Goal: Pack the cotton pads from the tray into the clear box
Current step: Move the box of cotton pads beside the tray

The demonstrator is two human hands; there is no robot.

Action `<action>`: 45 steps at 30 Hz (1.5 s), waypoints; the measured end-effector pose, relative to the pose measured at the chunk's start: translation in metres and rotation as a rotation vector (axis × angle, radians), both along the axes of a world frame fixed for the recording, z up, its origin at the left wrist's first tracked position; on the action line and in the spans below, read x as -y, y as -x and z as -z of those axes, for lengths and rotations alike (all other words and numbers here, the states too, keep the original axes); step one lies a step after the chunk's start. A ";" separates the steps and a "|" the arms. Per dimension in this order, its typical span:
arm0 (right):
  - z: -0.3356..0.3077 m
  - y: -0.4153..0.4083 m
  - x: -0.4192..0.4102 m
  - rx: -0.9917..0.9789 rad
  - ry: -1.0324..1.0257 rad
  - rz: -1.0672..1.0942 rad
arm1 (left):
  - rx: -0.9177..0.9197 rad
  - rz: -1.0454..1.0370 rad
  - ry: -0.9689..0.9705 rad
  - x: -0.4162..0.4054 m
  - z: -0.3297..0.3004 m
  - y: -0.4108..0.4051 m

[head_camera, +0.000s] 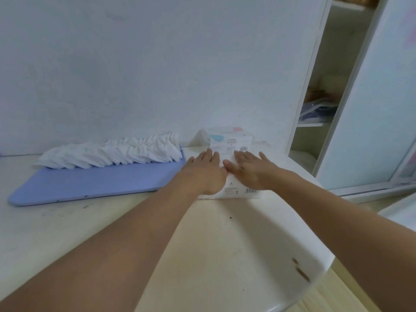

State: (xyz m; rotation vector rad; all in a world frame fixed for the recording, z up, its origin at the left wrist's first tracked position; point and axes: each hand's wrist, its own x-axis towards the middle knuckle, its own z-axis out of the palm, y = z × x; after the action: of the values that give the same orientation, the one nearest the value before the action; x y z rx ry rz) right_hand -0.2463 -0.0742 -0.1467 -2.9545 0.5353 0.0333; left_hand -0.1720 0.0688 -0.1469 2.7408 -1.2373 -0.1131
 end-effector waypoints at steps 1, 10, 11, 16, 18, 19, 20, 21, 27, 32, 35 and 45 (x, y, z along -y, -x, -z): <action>0.001 -0.005 -0.002 -0.006 0.013 -0.022 | 0.004 -0.007 -0.036 0.003 -0.001 0.000; -0.014 -0.005 -0.003 0.042 -0.545 -0.127 | -0.048 0.030 -0.018 -0.001 0.002 -0.009; -0.016 -0.001 -0.001 0.209 -0.676 -0.152 | -0.048 0.025 0.026 -0.001 0.004 -0.009; 0.003 0.015 0.036 0.900 -0.796 0.501 | -0.358 -0.165 0.883 -0.005 0.013 -0.017; 0.017 0.014 0.039 0.711 -1.140 0.531 | -0.550 -0.324 1.083 -0.010 0.016 -0.024; 0.021 0.013 0.038 0.663 -1.202 0.514 | -0.640 -0.359 1.107 -0.012 0.022 -0.028; 0.023 0.013 0.037 0.644 -1.236 0.483 | -0.721 -0.375 1.123 -0.014 0.030 -0.029; 0.025 0.011 0.036 0.667 -1.254 0.460 | -0.784 -0.381 1.157 -0.016 0.036 -0.030; 0.034 0.012 0.038 0.824 -1.354 0.341 | -0.859 -0.317 1.356 -0.018 0.043 -0.025; 0.033 0.022 0.031 0.868 -1.520 0.231 | -0.914 -0.347 1.388 -0.017 0.038 -0.013; 0.032 0.027 0.027 0.900 -1.649 0.189 | -1.065 -0.275 1.489 -0.018 0.033 -0.004; 0.029 0.038 0.025 0.723 -1.578 0.069 | -1.137 -0.255 1.327 -0.030 0.029 0.002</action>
State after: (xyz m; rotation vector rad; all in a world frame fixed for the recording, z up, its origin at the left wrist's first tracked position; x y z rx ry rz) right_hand -0.2839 -0.0991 -0.1758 -1.2612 0.2480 -0.3961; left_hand -0.1735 0.0988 -0.1760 1.2238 -0.3196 -0.4981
